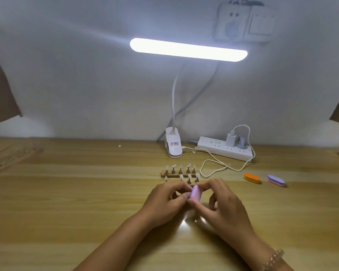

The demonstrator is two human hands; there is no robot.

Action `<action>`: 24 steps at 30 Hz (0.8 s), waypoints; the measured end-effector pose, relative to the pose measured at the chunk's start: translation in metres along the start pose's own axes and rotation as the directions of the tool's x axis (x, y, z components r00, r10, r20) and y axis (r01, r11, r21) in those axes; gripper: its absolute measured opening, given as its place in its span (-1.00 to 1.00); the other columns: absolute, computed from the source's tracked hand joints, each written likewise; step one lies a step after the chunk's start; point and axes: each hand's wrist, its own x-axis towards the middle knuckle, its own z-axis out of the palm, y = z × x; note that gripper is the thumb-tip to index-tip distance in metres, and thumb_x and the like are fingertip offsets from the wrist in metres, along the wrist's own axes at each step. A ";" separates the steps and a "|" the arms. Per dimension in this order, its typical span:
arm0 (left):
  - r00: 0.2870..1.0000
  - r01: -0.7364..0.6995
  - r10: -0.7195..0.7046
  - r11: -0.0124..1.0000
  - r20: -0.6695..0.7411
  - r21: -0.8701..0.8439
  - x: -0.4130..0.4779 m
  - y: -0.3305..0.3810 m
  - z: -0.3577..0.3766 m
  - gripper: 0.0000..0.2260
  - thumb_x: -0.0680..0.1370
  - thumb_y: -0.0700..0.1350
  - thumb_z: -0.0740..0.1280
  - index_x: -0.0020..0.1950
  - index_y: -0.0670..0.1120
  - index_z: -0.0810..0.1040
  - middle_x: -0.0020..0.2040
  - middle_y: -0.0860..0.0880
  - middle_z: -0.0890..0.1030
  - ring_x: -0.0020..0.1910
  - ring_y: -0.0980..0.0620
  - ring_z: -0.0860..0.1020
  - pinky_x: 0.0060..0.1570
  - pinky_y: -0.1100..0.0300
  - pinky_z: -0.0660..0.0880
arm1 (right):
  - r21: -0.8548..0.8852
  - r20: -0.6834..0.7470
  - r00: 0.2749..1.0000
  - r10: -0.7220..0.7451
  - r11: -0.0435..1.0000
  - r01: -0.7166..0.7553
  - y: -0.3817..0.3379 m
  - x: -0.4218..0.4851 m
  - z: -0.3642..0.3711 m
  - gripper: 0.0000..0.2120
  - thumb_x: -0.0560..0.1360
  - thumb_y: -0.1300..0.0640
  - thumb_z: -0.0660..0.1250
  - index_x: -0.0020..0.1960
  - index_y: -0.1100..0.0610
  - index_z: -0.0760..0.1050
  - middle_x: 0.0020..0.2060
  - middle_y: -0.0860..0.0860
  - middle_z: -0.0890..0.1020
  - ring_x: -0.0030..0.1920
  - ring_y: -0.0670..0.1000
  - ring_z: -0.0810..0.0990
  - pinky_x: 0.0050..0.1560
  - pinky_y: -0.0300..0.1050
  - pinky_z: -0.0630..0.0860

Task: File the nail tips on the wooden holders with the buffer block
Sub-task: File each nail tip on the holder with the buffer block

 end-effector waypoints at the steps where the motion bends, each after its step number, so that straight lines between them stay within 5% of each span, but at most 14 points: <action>1: 1.000 -0.002 0.002 1.000 -0.006 0.001 0.000 0.000 0.000 -0.87 0.59 -0.12 0.34 -0.06 0.10 0.63 -0.19 0.20 0.63 -0.31 0.21 0.48 -0.24 0.24 0.38 | 0.038 -0.037 0.997 0.065 0.997 -0.063 0.005 0.003 -0.001 -0.74 0.38 -0.15 0.46 -0.04 -0.08 0.47 -0.08 -0.21 0.53 -0.31 -0.11 0.52 -0.27 -0.14 0.49; 4: 1.000 0.004 -0.005 0.999 -0.006 -0.032 0.000 0.003 0.001 -0.84 0.62 -0.14 0.32 -0.07 0.08 0.62 -0.17 0.20 0.65 -0.26 0.26 0.54 -0.23 0.19 0.45 | 0.109 -0.131 0.979 0.155 0.984 -0.141 0.013 0.006 -0.004 -0.75 0.38 -0.03 0.51 -0.05 -0.08 0.48 -0.08 -0.18 0.56 -0.30 -0.10 0.53 -0.25 -0.14 0.49; 8: 1.000 0.000 0.000 1.000 0.007 -0.010 -0.001 0.003 0.000 -0.87 0.58 -0.08 0.26 -0.05 0.08 0.60 -0.19 0.18 0.61 -0.29 0.04 0.56 -0.20 -0.04 0.53 | -0.042 0.001 0.997 -0.076 0.996 0.076 -0.005 -0.004 0.001 -0.68 0.37 -0.16 0.44 0.04 -0.08 0.49 -0.04 -0.21 0.51 -0.36 -0.15 0.50 -0.34 -0.16 0.50; 12: 1.000 -0.006 0.006 1.000 0.007 0.017 -0.001 0.003 0.000 -0.86 0.57 -0.01 0.26 -0.12 0.22 0.54 -0.22 0.24 0.58 -0.34 0.10 0.52 -0.17 -0.08 0.55 | -0.042 -0.051 0.999 0.017 0.999 -0.019 0.001 0.002 -0.001 -0.71 0.40 -0.11 0.46 0.06 -0.06 0.51 -0.05 -0.20 0.52 -0.37 -0.13 0.49 -0.25 -0.10 0.49; 16: 1.000 0.008 -0.008 1.000 0.008 0.014 -0.002 0.003 0.001 -0.88 0.55 0.00 0.24 -0.07 0.17 0.56 -0.20 0.22 0.60 -0.30 0.07 0.55 -0.18 -0.03 0.54 | -0.070 0.013 0.998 -0.065 0.995 0.066 -0.003 -0.003 0.002 -0.68 0.40 -0.16 0.42 0.07 -0.04 0.53 -0.01 -0.19 0.53 -0.32 -0.21 0.45 -0.29 -0.10 0.52; 21: 1.000 0.021 -0.022 0.997 -0.007 -0.071 -0.002 0.000 0.004 -0.85 0.64 -0.15 0.24 -0.04 0.04 0.57 -0.10 0.14 0.70 -0.12 0.22 0.66 -0.26 0.30 0.45 | 0.094 -0.134 0.978 0.158 0.985 -0.147 0.012 0.007 -0.002 -0.79 0.43 -0.04 0.47 0.01 -0.07 0.53 -0.05 -0.19 0.58 -0.29 -0.14 0.54 -0.21 -0.20 0.47; 24: 0.999 0.040 -0.045 0.991 -0.030 -0.126 -0.002 0.000 0.005 -0.87 0.65 -0.18 0.25 -0.02 0.03 0.52 -0.14 0.14 0.70 -0.18 0.25 0.66 -0.30 0.38 0.41 | 0.092 -0.110 0.990 0.084 0.993 -0.074 0.007 0.002 -0.002 -0.75 0.42 -0.06 0.45 0.06 -0.09 0.50 -0.04 -0.24 0.54 -0.34 -0.10 0.56 -0.26 -0.10 0.51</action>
